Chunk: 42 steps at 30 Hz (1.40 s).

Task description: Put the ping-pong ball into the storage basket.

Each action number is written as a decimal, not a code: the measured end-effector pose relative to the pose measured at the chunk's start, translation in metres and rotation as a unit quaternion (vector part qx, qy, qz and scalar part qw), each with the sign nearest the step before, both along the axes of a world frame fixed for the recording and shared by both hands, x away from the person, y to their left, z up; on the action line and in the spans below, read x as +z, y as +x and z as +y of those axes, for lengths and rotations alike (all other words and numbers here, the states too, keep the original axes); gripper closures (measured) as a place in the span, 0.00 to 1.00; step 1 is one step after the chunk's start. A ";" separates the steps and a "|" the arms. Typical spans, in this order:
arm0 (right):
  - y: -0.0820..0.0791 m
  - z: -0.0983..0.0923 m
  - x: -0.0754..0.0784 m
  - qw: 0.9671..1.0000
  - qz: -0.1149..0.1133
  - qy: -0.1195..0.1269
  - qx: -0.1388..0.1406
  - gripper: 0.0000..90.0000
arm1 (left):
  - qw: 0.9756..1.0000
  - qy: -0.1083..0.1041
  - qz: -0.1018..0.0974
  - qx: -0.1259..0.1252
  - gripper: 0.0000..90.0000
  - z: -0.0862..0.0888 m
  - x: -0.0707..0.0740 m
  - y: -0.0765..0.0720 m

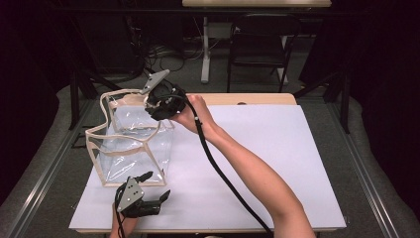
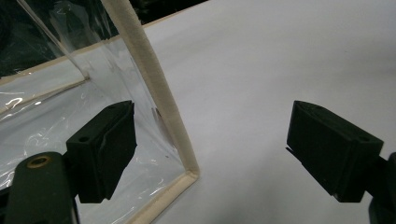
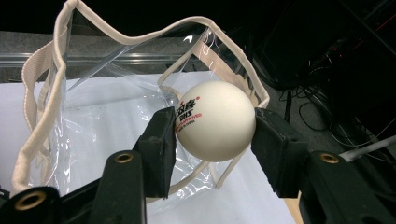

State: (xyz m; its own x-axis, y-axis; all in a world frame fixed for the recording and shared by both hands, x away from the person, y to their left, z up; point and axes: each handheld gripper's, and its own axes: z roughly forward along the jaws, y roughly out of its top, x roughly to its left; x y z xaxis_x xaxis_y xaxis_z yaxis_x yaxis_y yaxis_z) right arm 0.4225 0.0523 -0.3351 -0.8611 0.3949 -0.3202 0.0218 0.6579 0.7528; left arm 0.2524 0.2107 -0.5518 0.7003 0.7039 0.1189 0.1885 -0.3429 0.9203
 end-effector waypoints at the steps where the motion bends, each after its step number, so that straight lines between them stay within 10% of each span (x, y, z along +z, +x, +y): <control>1: 0.000 0.000 0.000 1.000 0.000 0.000 0.000 0.56 | 1.000 0.000 0.000 0.000 0.18 0.000 0.000 0.000; 42: 0.002 0.024 -0.013 0.998 0.036 -0.051 0.018 0.56 | 1.000 -0.002 0.001 -0.001 0.18 0.000 0.000 0.000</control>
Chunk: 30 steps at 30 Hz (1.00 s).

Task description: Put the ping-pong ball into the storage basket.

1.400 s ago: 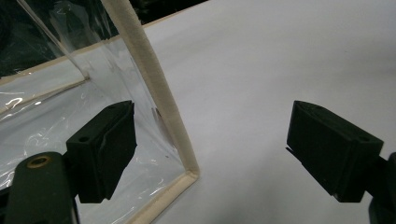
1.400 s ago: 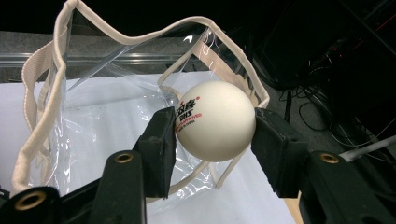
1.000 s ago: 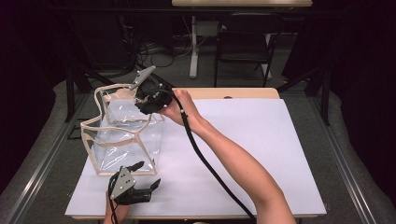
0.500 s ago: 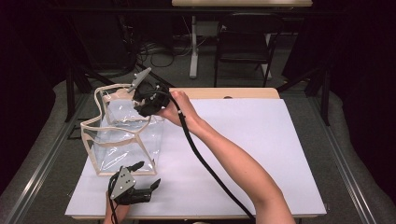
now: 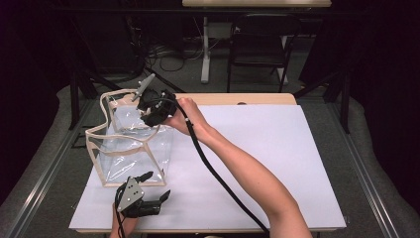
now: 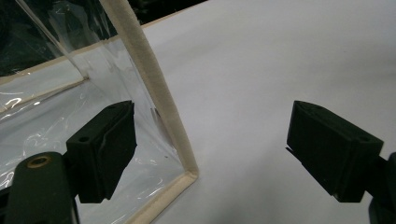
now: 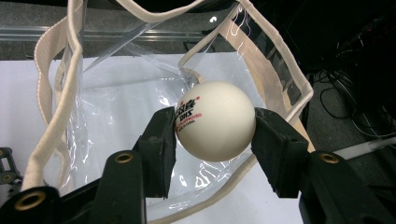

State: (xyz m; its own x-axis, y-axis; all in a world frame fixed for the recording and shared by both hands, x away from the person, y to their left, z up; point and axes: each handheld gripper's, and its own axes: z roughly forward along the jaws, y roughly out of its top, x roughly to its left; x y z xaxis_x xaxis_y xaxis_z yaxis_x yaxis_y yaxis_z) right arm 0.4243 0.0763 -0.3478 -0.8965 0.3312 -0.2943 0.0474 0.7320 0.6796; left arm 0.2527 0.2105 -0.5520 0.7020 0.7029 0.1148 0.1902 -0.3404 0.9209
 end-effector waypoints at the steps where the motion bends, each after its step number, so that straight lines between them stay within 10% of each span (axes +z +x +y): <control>1: 0.000 0.000 0.000 1.000 0.001 -0.001 0.000 0.56 | 1.000 0.000 0.000 0.000 0.18 0.000 0.000 0.000; 30: 0.003 0.010 -0.016 0.999 0.038 -0.029 0.007 0.56 | 1.000 0.002 0.001 -0.001 0.18 0.000 0.000 0.000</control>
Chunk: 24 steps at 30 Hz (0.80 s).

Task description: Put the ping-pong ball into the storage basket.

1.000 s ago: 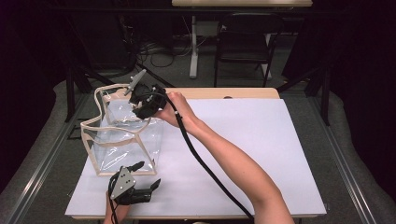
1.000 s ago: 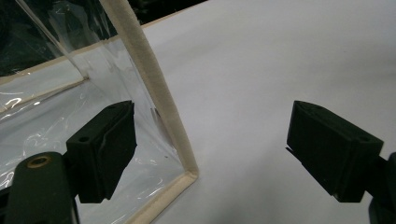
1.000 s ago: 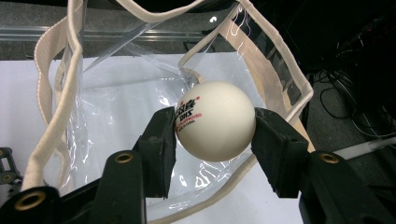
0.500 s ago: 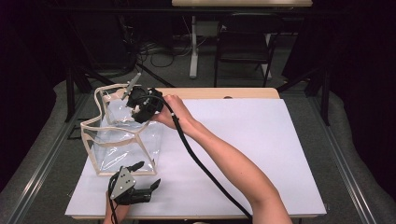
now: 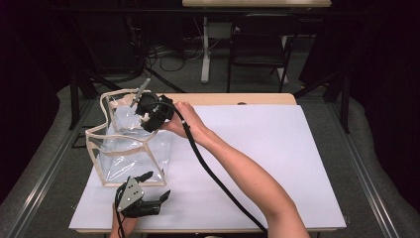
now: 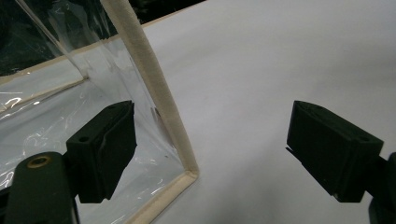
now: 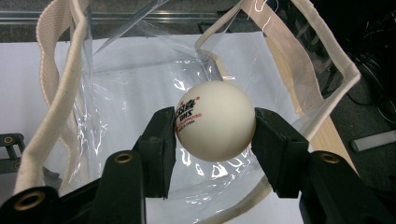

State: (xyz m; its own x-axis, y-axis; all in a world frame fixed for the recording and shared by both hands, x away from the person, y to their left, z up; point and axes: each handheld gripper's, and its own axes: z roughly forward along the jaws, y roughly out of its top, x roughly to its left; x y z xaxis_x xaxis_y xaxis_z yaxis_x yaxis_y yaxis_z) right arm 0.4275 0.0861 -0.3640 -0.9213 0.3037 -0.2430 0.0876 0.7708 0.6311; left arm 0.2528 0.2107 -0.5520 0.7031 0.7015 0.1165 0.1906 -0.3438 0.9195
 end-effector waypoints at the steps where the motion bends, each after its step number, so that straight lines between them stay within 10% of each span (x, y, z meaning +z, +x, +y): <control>1: 0.000 0.000 0.000 1.000 0.000 0.000 0.000 0.56 | 1.000 0.000 0.000 0.000 0.18 0.000 0.000 0.000; 20: 0.001 0.003 -0.006 1.000 0.013 -0.011 0.003 0.55 | 1.000 0.000 -0.001 0.000 0.18 0.000 0.000 0.000; 24: 0.002 0.002 -0.007 1.000 0.015 -0.008 -0.004 0.43 | 1.000 0.000 -0.001 0.000 0.18 0.000 0.000 0.000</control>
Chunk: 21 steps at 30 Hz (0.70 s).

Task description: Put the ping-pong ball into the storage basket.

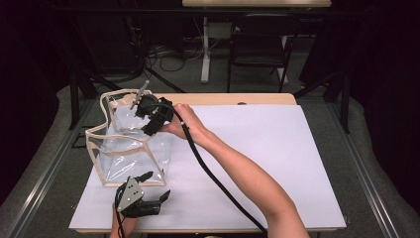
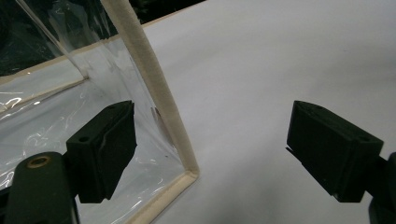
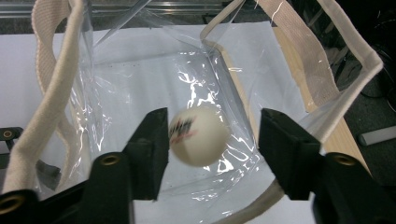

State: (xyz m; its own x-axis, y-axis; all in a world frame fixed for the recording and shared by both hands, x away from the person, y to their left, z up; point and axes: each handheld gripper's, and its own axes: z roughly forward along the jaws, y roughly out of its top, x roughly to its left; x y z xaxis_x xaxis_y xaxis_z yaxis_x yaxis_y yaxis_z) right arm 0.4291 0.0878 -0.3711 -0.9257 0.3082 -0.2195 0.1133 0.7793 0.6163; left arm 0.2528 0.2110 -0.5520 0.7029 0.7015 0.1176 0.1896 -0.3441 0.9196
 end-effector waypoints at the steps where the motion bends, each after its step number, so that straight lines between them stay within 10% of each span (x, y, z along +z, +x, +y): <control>1: 0.001 -0.002 0.001 1.000 -0.001 0.011 -0.005 0.37 | 1.000 0.001 0.000 0.000 0.18 0.000 0.000 0.000; 21: -0.005 -0.050 0.019 0.994 0.012 0.107 -0.011 0.08 | 1.000 0.002 0.002 0.000 0.18 0.000 0.000 0.001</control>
State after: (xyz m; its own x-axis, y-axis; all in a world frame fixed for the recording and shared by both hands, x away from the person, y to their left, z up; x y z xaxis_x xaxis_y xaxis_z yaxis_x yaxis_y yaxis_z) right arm 0.4237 0.0376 -0.3523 -0.9223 0.3658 -0.1250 0.1453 0.6277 0.7648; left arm 0.2540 0.2106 -0.5525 0.7038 0.7006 0.1175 0.1924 -0.3472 0.9178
